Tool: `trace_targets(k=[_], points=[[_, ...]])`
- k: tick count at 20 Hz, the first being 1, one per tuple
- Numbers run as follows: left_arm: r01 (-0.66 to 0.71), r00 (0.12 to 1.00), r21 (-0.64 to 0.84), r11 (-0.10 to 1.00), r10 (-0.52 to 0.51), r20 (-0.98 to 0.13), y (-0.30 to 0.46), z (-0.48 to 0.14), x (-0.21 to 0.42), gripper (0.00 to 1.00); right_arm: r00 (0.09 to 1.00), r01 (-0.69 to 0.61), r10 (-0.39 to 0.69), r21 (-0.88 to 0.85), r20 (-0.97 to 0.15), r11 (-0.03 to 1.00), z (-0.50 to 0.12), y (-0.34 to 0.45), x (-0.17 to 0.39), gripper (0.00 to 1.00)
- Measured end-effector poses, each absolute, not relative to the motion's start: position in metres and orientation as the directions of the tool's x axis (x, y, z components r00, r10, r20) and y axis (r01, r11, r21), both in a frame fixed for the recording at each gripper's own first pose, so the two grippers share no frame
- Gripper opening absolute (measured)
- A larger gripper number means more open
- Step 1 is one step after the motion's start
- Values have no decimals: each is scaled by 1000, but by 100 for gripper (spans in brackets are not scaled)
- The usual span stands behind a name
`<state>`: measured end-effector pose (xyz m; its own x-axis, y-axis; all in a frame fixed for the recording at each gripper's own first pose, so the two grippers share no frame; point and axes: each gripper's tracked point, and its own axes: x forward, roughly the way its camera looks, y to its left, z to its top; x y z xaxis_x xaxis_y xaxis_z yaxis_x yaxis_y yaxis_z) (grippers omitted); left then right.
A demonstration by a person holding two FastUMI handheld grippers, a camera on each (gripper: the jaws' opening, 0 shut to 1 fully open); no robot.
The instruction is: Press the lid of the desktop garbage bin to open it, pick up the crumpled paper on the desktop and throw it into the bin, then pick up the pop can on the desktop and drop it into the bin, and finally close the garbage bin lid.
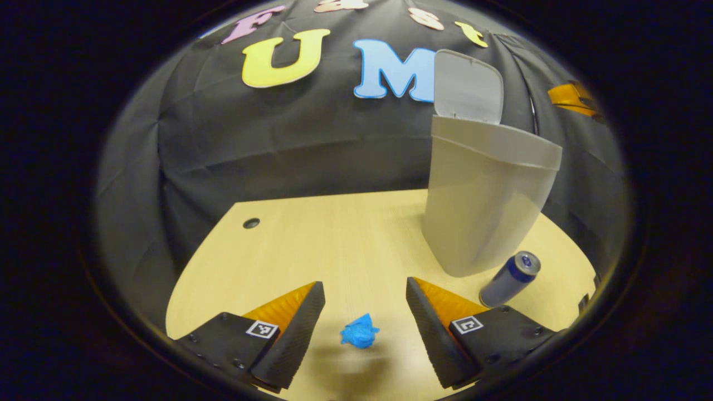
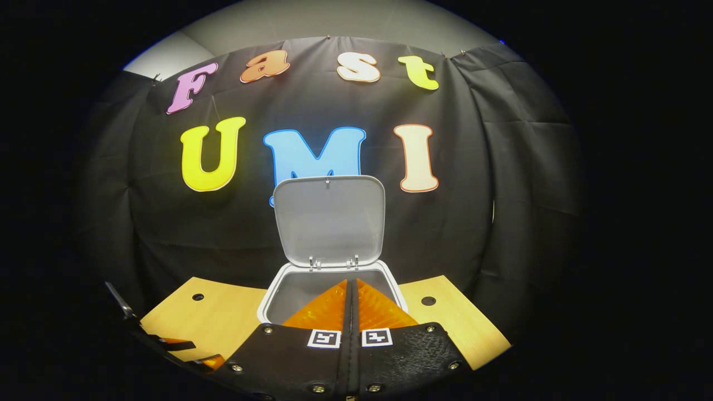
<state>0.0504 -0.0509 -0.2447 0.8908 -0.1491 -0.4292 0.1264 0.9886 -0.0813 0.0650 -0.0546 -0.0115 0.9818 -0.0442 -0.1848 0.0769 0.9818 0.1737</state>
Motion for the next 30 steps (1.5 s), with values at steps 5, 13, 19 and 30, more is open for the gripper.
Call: trace_targets(k=[5, 13, 19, 30], points=[[109, 827, -105, 988, -149, -541, -52, -309, 55, 100, 976, 58, -21, 166, -215, 984, -22, -46, 69, 0], [59, 769, -129, 990, -128, -627, -21, -369, 85, 97, 966, 45, -9, 131, -259, 990, -35, -43, 69, 0], [89, 773, -66, 994, -111, -625, -21, -375, 93, 96, 960, 54, -20, 117, -279, 992, -44, -53, 75, 0], [109, 755, -11, 994, -90, -649, -36, -348, 107, 48, 952, 54, -14, 123, -305, 991, -52, -55, 61, 0]])
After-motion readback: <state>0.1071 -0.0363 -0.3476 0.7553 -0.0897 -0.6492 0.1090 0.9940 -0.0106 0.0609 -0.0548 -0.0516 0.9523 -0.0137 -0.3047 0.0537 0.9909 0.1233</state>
